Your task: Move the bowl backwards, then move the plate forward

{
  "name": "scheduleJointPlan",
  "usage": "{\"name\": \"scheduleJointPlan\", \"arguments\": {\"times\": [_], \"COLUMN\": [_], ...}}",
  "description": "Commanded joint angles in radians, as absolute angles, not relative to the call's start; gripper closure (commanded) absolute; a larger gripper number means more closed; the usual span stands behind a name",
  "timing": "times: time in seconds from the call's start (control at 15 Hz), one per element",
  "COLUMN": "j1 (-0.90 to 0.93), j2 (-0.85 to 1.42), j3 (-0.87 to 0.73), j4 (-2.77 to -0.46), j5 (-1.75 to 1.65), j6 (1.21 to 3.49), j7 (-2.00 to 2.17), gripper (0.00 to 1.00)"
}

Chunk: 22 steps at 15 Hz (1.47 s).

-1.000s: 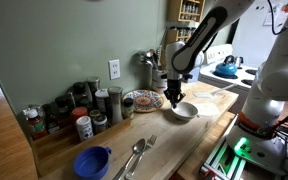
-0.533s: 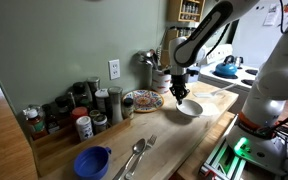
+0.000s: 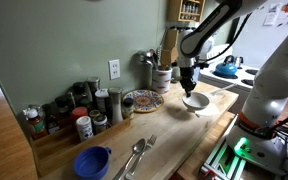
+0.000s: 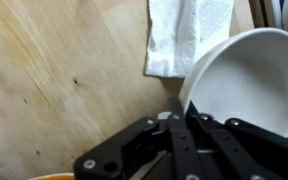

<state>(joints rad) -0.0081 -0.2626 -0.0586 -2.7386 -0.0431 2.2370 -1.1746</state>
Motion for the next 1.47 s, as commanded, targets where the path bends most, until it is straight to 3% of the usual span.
{"name": "scheduleJointPlan", "arguments": {"times": [0.0, 0.2, 0.27, 0.6, 0.67, 1.4], "j1": [-0.066, -0.095, -0.072, -0.088, -0.088, -0.221], "j2": [-0.316, -0.310, -0.291, -0.291, -0.291, -0.077], "j3": [-0.107, -0.165, -0.153, -0.175, -0.175, -0.368], "j4": [-2.736, -2.725, -2.728, -2.725, -2.725, -2.493], "j5": [-0.093, -0.034, -0.062, -0.053, -0.053, 0.301], "j6": [2.179, 2.172, 2.201, 2.201, 2.201, 2.129], "j7": [-1.080, -1.021, -1.060, -1.033, -1.032, -1.004], "gripper": [0.98, 0.98, 0.93, 0.93, 0.98, 0.98]}}
